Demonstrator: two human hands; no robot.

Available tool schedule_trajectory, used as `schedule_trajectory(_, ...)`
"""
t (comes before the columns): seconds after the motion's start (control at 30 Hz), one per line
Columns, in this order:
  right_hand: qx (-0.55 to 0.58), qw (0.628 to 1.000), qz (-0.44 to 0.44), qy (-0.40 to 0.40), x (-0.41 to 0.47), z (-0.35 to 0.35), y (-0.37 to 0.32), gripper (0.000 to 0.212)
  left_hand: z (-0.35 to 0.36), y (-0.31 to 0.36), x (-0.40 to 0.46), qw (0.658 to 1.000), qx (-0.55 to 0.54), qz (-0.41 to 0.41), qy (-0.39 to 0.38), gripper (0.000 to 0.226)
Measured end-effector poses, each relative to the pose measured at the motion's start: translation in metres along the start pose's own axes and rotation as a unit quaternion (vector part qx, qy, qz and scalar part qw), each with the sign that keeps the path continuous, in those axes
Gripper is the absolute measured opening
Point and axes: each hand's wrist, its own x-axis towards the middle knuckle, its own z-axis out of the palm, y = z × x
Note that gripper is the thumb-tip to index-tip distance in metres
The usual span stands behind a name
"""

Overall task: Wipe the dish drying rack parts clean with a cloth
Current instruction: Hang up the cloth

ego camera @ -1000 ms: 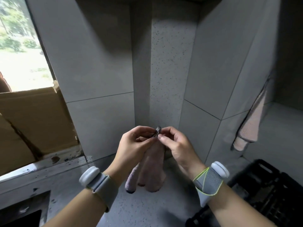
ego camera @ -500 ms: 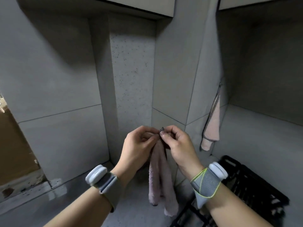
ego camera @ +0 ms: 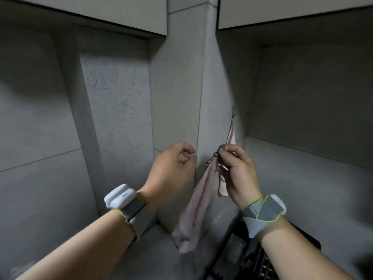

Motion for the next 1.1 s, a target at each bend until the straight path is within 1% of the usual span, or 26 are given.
schedule_trajectory(0.07,0.020,1.000,-0.005,0.009,0.015,-0.008,-0.004,0.019,0.001,-0.002,0.014,1.000,0.012,0.019,0.013,0.015)
schedule_trajectory(0.17,0.044,0.999,-0.011,0.024,0.047,-0.016,-0.001,0.018,0.007,-0.006,0.034,0.999,0.025,0.028,0.029,0.036)
schedule_trajectory(0.3,-0.013,0.995,-0.037,0.087,0.110,-0.028,-0.003,0.020,0.029,-0.011,0.053,0.999,0.028,0.031,0.021,0.067)
schedule_trajectory(0.4,-0.054,0.989,-0.053,0.123,0.150,-0.033,-0.008,0.017,0.044,-0.015,0.057,0.999,0.029,0.040,0.021,0.082)
schedule_trajectory(0.5,-0.071,0.985,-0.062,0.145,0.181,-0.035,-0.012,0.017,0.053,-0.020,0.059,0.998,0.033,0.047,0.035,0.087)
schedule_trajectory(0.6,-0.070,0.984,-0.066,0.150,0.201,-0.036,-0.011,0.019,0.051,-0.026,0.060,0.997,0.041,0.054,0.027,0.089)
schedule_trajectory(0.7,-0.061,0.985,-0.059,0.152,0.210,-0.035,-0.009,0.022,0.048,-0.029,0.059,0.997,0.053,0.060,0.018,0.090)
schedule_trajectory(0.97,-0.091,0.984,-0.058,0.144,0.218,-0.035,-0.003,0.014,0.049,-0.030,0.058,0.996,0.052,0.062,0.025,0.092)
schedule_trajectory(1.0,-0.105,0.981,-0.066,0.147,0.218,-0.036,-0.002,0.011,0.049,-0.030,0.058,0.996,0.052,0.062,0.026,0.092)
schedule_trajectory(1.03,-0.143,0.974,-0.082,0.157,0.217,-0.036,-0.001,0.008,0.049,-0.030,0.058,0.996,0.053,0.063,0.027,0.092)
schedule_trajectory(1.07,-0.201,0.959,-0.102,0.170,0.217,-0.037,-0.001,0.006,0.049,-0.030,0.058,0.996,0.054,0.063,0.027,0.092)
schedule_trajectory(1.1,-0.276,0.937,-0.116,0.182,0.216,-0.039,-0.002,0.009,0.049,-0.030,0.058,0.996,0.056,0.063,0.028,0.092)
